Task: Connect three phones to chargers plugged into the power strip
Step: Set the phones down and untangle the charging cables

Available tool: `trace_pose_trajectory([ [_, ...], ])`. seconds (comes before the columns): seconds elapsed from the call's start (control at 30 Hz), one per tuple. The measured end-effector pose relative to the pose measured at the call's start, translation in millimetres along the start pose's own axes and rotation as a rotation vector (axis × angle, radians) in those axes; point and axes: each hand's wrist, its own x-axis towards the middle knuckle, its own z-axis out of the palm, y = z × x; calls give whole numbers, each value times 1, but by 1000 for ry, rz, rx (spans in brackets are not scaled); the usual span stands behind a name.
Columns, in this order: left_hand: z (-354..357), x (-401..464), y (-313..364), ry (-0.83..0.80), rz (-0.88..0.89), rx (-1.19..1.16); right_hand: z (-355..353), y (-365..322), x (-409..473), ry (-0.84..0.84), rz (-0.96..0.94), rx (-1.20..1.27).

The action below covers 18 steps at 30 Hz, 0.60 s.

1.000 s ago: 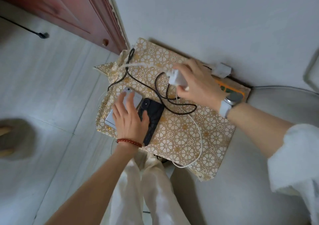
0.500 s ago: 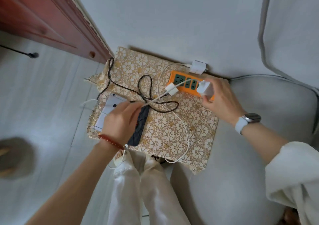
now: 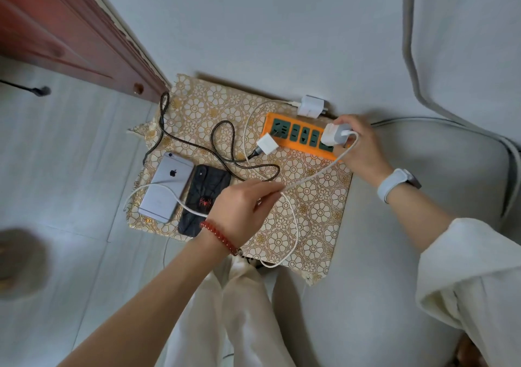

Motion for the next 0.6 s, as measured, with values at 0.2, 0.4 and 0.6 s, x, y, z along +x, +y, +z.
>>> trace_pose_trajectory([
  [0.2, 4, 3, -1, -17, -40, 16, -17, 6, -2, -112, -79, -91],
  [0.4, 11, 8, -4, -39, -60, 67, -27, -3, 4, -228, -91, -108],
  [0.6, 17, 1, -10, -68, -106, 82, -20, -8, 4, -273, -117, -246],
])
